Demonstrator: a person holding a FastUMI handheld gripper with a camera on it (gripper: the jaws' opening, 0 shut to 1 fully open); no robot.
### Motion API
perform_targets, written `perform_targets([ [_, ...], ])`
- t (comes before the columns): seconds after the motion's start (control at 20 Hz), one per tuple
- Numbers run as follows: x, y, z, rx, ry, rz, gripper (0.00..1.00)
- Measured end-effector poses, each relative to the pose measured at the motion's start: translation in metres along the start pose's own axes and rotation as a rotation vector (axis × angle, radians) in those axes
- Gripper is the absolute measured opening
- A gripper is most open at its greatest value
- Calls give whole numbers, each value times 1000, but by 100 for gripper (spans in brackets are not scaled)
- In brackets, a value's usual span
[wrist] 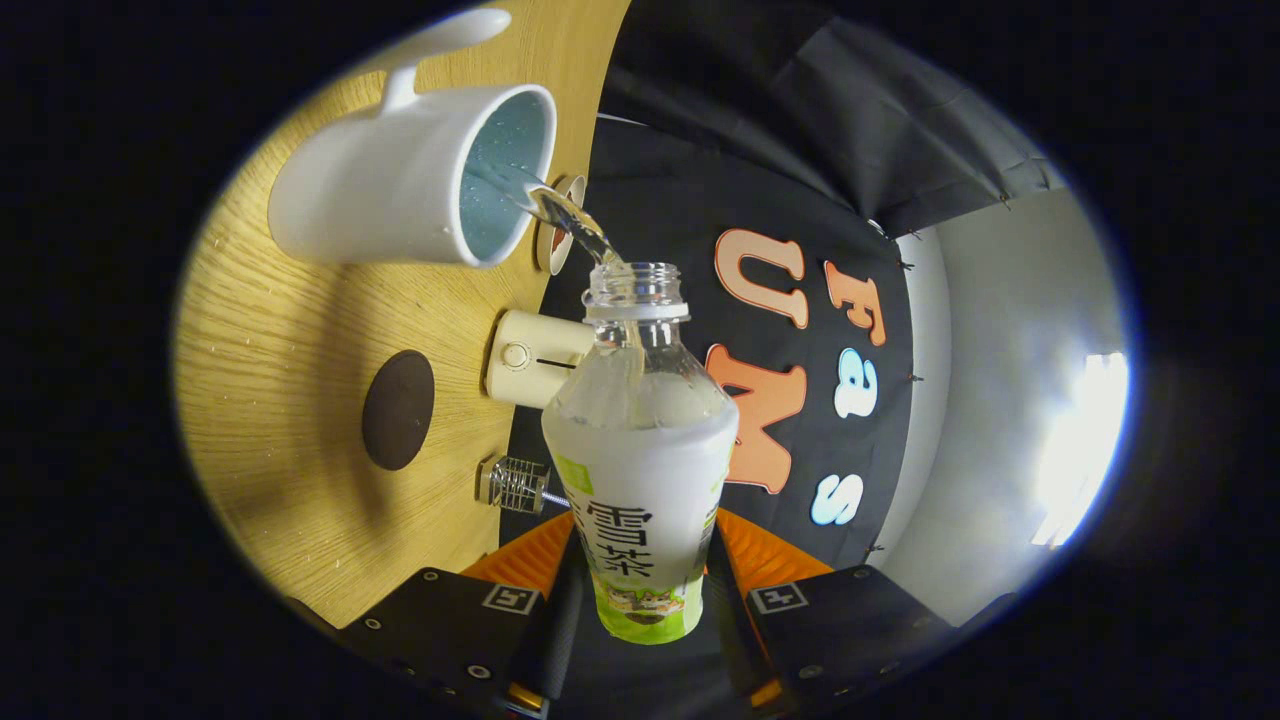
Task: Take the bottle from table, then pour the juice into the cup, finally place the bottle on the coaster
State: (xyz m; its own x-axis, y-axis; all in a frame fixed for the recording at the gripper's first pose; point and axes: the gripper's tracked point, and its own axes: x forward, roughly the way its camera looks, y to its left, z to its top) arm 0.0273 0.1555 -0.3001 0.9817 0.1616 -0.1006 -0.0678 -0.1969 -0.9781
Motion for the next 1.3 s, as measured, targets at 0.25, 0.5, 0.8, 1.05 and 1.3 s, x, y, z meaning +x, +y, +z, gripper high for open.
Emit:
perform_targets([
  [0.25,0,-8,1,-30,-19,-16,62],
  [0.5,1,-9,0,-48,-16,-24,62],
  [0.8,1,-11,-3,-90,-24,-29,62],
  [1.05,3,-18,1,-111,-39,-46,61],
  [1.3,1,-20,4,-119,-50,-47,62],
])
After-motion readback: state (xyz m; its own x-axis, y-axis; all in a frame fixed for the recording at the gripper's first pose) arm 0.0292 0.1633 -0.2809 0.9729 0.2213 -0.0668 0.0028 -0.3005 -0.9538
